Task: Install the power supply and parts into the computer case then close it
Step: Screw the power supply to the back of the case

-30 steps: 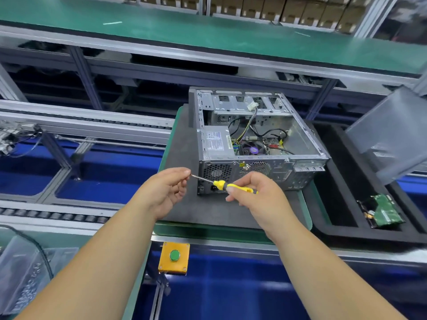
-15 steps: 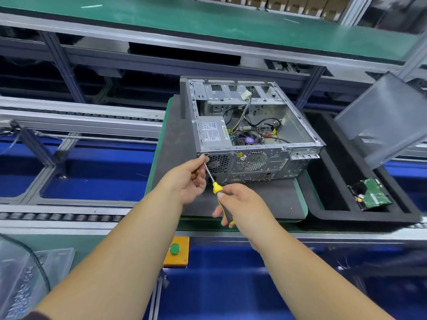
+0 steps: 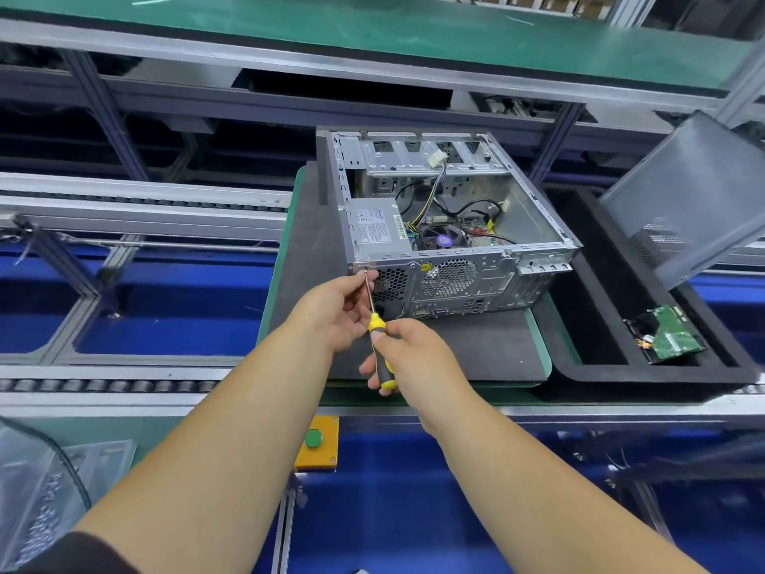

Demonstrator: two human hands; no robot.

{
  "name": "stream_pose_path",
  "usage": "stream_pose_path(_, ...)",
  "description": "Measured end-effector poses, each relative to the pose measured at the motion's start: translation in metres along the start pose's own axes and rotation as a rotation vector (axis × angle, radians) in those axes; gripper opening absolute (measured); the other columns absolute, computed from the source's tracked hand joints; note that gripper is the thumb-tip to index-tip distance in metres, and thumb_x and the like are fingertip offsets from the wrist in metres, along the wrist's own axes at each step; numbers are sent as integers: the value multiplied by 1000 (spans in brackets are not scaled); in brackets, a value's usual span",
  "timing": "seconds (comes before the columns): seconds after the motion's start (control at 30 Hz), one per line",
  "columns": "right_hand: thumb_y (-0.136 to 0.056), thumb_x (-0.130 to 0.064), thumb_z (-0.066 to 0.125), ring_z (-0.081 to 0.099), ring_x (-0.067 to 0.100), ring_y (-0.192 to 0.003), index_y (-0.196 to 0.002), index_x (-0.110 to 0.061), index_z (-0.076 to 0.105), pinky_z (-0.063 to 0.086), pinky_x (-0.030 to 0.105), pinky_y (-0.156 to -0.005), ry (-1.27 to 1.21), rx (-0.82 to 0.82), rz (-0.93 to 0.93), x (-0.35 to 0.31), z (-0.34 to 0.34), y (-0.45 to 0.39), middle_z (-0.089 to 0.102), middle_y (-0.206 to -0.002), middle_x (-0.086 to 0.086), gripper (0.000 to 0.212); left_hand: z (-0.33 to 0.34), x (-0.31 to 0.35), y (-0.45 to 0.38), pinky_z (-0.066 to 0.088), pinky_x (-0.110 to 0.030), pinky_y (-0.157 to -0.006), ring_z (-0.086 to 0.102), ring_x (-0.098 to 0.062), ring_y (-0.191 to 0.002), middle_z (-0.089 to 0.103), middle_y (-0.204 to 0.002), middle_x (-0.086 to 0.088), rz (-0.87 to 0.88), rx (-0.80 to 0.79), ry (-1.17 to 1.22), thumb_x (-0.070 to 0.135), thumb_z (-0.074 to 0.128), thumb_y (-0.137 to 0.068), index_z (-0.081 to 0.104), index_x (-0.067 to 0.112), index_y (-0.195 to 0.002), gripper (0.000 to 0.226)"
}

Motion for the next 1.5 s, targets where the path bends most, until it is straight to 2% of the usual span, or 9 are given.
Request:
stream_pose_path(0.17, -100, -28, 51, 65, 12, -57, -115, -20, 58, 53, 26, -53, 3, 6, 16, 1, -1, -1, 72, -71, 1, 18, 3, 0, -1, 41, -14, -59, 53, 0, -50, 63, -59, 5, 1, 1, -13, 17, 57, -95, 74, 12, -87, 20)
stream_pose_path(0.37, -102, -26, 49, 63, 12, -55, -116, -16, 57, 53, 25, -52, -9, -8, 41, -2, -2, -1, 71, -70, 2, 19, 3, 1, -1, 42, -13, -49, 53, 0, -49, 62, -60, 5, 5, 12, -41, 18, 57, -95, 73, 12, -87, 19)
stream_pose_path(0.53, -106, -22, 40, 51, 16, -50, -93, -16, 53, 41, 26, -50, -248, -6, 274, -3, 3, 0, 65, -63, 8, 19, 2, 1, -2, 38, -14, -55, 53, 0, -52, 60, -61, 7, 1, 43, -53, 20, 62, -92, 74, 13, -84, 16)
stream_pose_path(0.63, -104, -27, 45, 43, 14, -46, -94, -15, 56, 31, 24, -48, -450, -3, 372, 0, 10, 2, 61, -54, 7, 19, 2, 1, -2, 37, -14, -54, 54, 0, -51, 59, -58, 7, -1, 69, -53, 20, 65, -90, 74, 13, -82, 14)
stream_pose_path(0.8, -97, -25, 61, 45, 11, -47, -101, -10, 59, 33, 20, -43, -555, 56, 379, 4, 10, 1, 57, -68, 7, 15, 3, 1, 0, 40, -16, -63, 56, -1, -58, 63, -59, 8, 11, 33, -50, 20, 63, -92, 73, 14, -84, 14)
stream_pose_path(1.0, -102, -40, 47, 46, 9, -42, -93, -10, 65, 37, 17, -40, -569, 80, 450, 3, 12, -2, 62, -54, 2, 36, 4, 0, 5, 49, -25, -84, 68, -4, -63, 73, -74, 3, 20, -47, -93, 20, 57, -96, 73, 14, -85, 20)
stream_pose_path(1.13, -103, -44, 43, 46, 10, -41, -93, -8, 65, 38, 18, -40, -606, 53, 473, 3, 15, -3, 60, -53, 4, 43, 4, 2, 6, 49, -22, -75, 66, -2, -60, 73, -71, 5, 34, -11, -78, 17, 60, -94, 72, 12, -85, 16)
stream_pose_path(1.33, -91, -26, 70, 48, 9, -45, -88, -8, 67, 41, 18, -42, -639, 90, 404, 4, 15, -4, 56, -68, 6, 19, 7, 1, 9, 51, -17, -58, 66, -1, -60, 72, -70, 5, 46, -7, -82, 18, 61, -93, 71, 12, -89, 11)
stream_pose_path(1.5, -99, -39, 54, 48, 10, -46, -85, -11, 66, 42, 20, -45, -564, 103, 413, 2, 20, -3, 64, -55, 1, 34, 3, 2, 13, 51, -20, -50, 68, -4, -66, 73, -77, 3, 35, -61, -162, 21, 59, -95, 72, 13, -91, 16)
Point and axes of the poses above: each hand's wrist, its own y-axis away from the middle knuckle, its own z-axis out of the palm, x = y × z, the point moved 5 cm from there along -y, towards the middle knuckle
